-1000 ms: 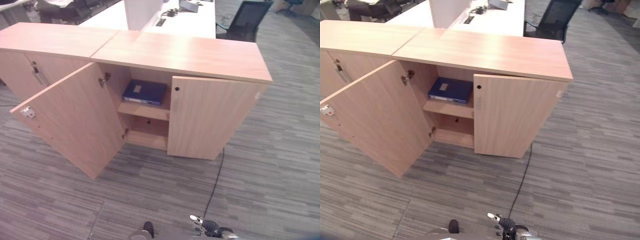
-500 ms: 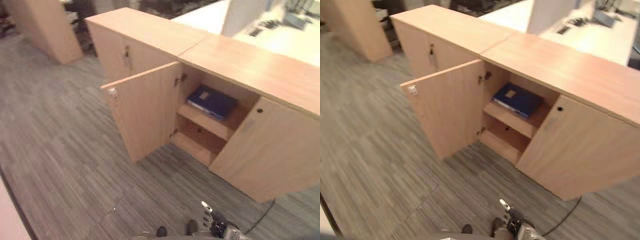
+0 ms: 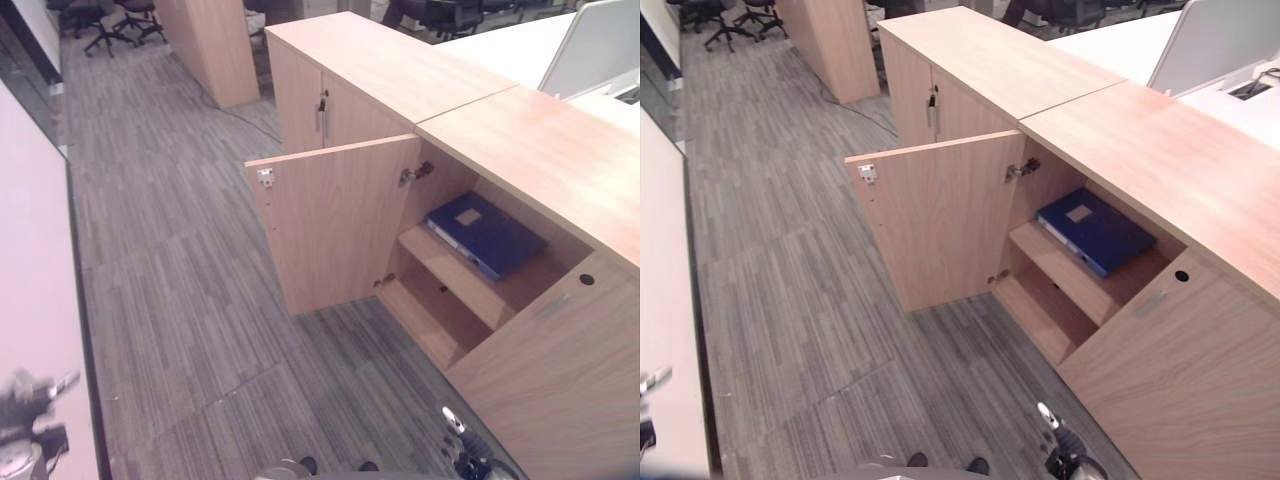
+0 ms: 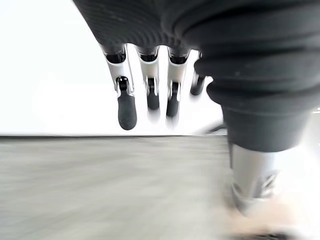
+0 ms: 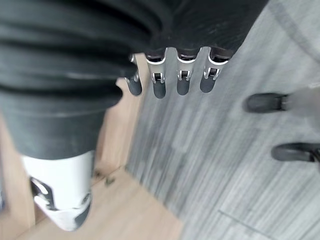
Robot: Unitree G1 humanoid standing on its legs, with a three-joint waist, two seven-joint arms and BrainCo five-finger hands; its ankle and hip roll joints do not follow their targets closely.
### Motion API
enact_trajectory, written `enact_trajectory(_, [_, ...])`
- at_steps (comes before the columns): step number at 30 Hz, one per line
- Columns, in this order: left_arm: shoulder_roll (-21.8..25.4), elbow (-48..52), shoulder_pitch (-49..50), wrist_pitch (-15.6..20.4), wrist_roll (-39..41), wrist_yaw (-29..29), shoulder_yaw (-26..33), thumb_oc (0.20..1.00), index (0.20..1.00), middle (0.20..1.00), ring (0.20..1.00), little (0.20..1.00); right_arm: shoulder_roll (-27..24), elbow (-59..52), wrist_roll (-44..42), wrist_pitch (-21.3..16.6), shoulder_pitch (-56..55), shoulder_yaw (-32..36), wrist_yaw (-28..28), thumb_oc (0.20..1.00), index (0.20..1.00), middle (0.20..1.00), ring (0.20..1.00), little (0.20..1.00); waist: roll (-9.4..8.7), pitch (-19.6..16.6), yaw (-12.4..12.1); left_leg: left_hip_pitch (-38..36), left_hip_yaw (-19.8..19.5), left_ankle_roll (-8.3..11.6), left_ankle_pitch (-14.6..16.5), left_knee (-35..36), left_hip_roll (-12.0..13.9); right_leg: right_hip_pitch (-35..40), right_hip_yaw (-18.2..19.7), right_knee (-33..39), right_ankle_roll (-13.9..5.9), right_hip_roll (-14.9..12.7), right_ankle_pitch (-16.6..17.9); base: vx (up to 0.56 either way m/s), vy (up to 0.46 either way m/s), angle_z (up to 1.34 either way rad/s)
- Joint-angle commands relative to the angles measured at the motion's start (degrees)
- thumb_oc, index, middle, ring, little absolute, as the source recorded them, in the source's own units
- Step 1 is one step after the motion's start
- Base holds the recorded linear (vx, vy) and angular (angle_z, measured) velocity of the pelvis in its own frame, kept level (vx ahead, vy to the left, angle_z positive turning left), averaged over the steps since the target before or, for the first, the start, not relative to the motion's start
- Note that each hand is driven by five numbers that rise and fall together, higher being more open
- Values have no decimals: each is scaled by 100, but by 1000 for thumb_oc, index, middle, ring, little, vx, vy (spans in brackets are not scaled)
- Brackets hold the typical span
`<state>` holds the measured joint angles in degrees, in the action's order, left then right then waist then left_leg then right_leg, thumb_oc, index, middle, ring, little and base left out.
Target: Put the empty folder in the office cabinet
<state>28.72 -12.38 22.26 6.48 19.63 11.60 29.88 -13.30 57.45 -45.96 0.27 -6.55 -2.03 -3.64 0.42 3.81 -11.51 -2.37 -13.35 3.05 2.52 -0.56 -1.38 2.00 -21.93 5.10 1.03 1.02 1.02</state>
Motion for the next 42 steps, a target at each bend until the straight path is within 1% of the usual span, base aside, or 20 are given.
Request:
enact_trajectory(1, [270, -2005, -563, 99, -379, 525, -24, 1000, 1000, 1000, 1000, 1000, 270, 249, 320, 31, 180, -187, 24, 1000, 1000, 1000, 1000, 1000, -254, 99, 38, 483, -10, 279, -343, 210, 144, 157, -58, -10, -505, -325, -500, -77, -113, 2])
enact_trajectory(2, [218, -1836, -646, 126, -447, 617, -24, 1000, 1000, 1000, 1000, 1000, 249, 236, 374, 31, 165, -123, 23, 1000, 1000, 1000, 1000, 1000, -274, 175, 69, 652, 106, 331, -263, -88, 162, 177, -83, -10, -485, -345, -521, -163, -96, 5])
enact_trajectory(4, [224, -1421, -928, 77, -511, 654, -108, 1000, 1000, 1000, 1000, 1000, 110, 236, 534, 47, 167, -14, 45, 1000, 1000, 1000, 1000, 1000, -282, 410, 236, 1187, 1328, 340, -388, -790, 646, 237, -229, -10, -471, -395, -555, -133, -93, 15])
enact_trajectory(6, [276, -1230, -978, 37, -497, 636, -68, 1000, 1000, 1000, 1000, 1000, 84, 360, 628, 91, 167, -9, 45, 1000, 1000, 1000, 1000, 1000, -266, 398, 249, 1179, 1668, 308, -341, -841, 891, 297, -92, -10, -475, -335, -641, 44, -70, 19])
enact_trajectory(7, [327, -1242, -1008, 39, -494, 652, -37, 1000, 1000, 1000, 1000, 1000, 49, 418, 735, 124, 175, -9, 5, 1000, 1000, 1000, 1000, 1000, -268, 377, 256, 1208, 1656, 308, -390, -803, 910, 301, -40, -10, -475, -342, -642, 36, -8, -3])
enact_trajectory(10, [711, -1442, -1226, 58, -366, 588, -74, 1000, 1000, 1000, 1000, 1000, -61, 593, 1048, 140, 149, -23, -73, 1000, 1000, 1000, 1000, 1000, -255, 313, 322, 1288, 1433, 392, -907, -195, 935, 314, 51, -10, -449, -337, -687, 44, 18, -22])
enact_trajectory(11, [713, -1444, -1225, 59, -366, 588, -74, 1000, 1000, 1000, 1000, 1000, -60, 593, 1048, 139, 148, -24, -73, 1000, 1000, 1000, 1000, 1000, -256, 318, 319, 1276, 1436, 395, -903, -192, 936, 322, 54, -10, -448, -336, -692, -32, 39, -23])
enact_trajectory(12, [832, -1489, -1292, 53, -339, 551, -97, 1000, 1000, 1000, 1000, 1000, -86, 593, 1080, 117, 136, -20, -94, 1000, 1000, 1000, 1000, 1000, -236, 332, 335, 1376, 1459, 360, -1144, -34, 936, 295, 16, -10, -432, -331, -618, -25, 38, -13])
enact_trajectory(13, [936, -1548, -1356, 50, -295, 511, -125, 1000, 1000, 1000, 1000, 1000, -107, 601, 1086, 94, 142, -10, -85, 1000, 1000, 1000, 1000, 1000, -228, 328, 354, 1373, 1438, 366, -1226, 142, 942, 314, 41, -10, -433, -312, -626, 52, 77, -8])
enact_trajectory(14, [1322, -1820, -1564, 22, -221, 393, -229, 1000, 1000, 1000, 1000, 1000, -170, 670, 1124, 58, 138, -5, -78, 1000, 1000, 1000, 1000, 1000, -169, 304, 405, 1348, 1447, 421, -1345, 373, 954, 402, 80, -10, -434, -249, -676, 102, 42, -7])
enact_trajectory(18, [1531, -1998, -1705, -10, -199, 266, -407, 1000, 1000, 1000, 1000, 1000, -165, 679, 1140, 56, 91, 32, -119, 1000, 1000, 1000, 1000, 1000, -48, 175, 476, 1094, 1466, 469, -1349, 527, 976, 534, 176, -10, -446, -185, -733, 122, 101, -32])
enact_trajectory(22, [1538, -1977, -1789, -32, -250, 214, -498, 1000, 1000, 1000, 1000, 1000, -155, 667, 1126, 80, 55, 76, -150, 1000, 1000, 1000, 1000, 1000, -20, 83, 516, 956, 1580, 475, -1290, 550, 950, 600, 225, -10, -475, -258, -767, 112, 137, -18])
enact_trajectory(28, [1508, -1831, -1950, -36, -320, 157, -699, 1000, 1000, 1000, 1000, 1000, -180, 460, 1186, 138, 21, 145, -219, 1000, 1000, 1000, 1000, 1000, 23, -94, 635, 664, 1695, 274, -923, 556, 682, 662, 355, -10, -660, -588, -665, 126, 212, -16])
enact_trajectory(34, [1448, -1180, -2221, -77, -567, 32, -1001, 1000, 1000, 1000, 1000, 1000, -172, 128, 1346, 232, 70, 250, -290, 1000, 1000, 1000, 1000, 1000, 60, -280, 778, 286, 1885, -82, -346, 556, 190, 675, 546, -145, -1072, -1222, -412, 139, 282, -11])
enact_trajectory(35, [1443, -1171, -2220, -84, -570, 33, -998, 1000, 1000, 1000, 1000, 1000, -173, 125, 1347, 235, 70, 252, -289, 1000, 1000, 1000, 1000, 1000, 61, -285, 771, 299, 1893, -88, -357, 556, 188, 659, 555, -144, -1073, -1224, -398, 138, 350, -16])
enact_trajectory(36, [1528, -1211, -2329, -122, -640, -20, -1078, 1000, 1000, 1000, 1000, 1000, -172, 65, 1389, 259, 114, 270, -316, 1000, 1000, 1000, 1000, 1000, 75, -303, 788, 219, 1980, -178, -243, 548, 90, 580, 570, -354, -1173, -1409, -315, 80, 251, -20])
enact_trajectory(39, [1690, -1290, -2475, -141, -658, -29, -1148, 1000, 1000, 1000, 1000, 1000, -166, -145, 1442, 169, 6, 193, -361, 1000, 1000, 1000, 1000, 1000, 81, -279, 806, 116, 2076, -280, -128, 525, -6, 393, 638, -831, -1273, -1631, -174, 62, 188, -31])
enact_trajectory(40, [1811, -1352, -2607, -175, -651, -67, -1187, 1000, 1000, 1000, 1000, 1000, -221, -232, 1543, 230, -82, 223, -431, 1000, 1000, 1000, 1000, 1000, 80, -223, 855, 54, 2116, -347, -83, 502, -73, 295, 687, -1169, -1316, -1769, 45, 70, 290, -39])
enact_trajectory(41, [1954, -1352, -2778, -265, -627, -147, -1306, 1000, 1000, 1000, 1000, 1000, -260, -74, 1489, 307, 17, 358, -435, 1000, 1000, 1000, 1000, 1000, 132, -55, 953, -58, 2150, -465, -11, 450, -118, 42, 723, -1909, -1273, -1952, 421, 118, 346, -38])
enact_trajectory(42, [1937, -1268, -2832, -315, -635, -214, -1405, 1000, 1000, 1000, 1000, 1000, -267, 19, 1423, 320, 137, 382, -395, 1000, 1000, 1000, 1000, 1000, 233, 45, 989, -186, 2226, -499, 124, 425, -46, -187, 482, -2397, -1197, -2088, 400, 102, 286, -21])
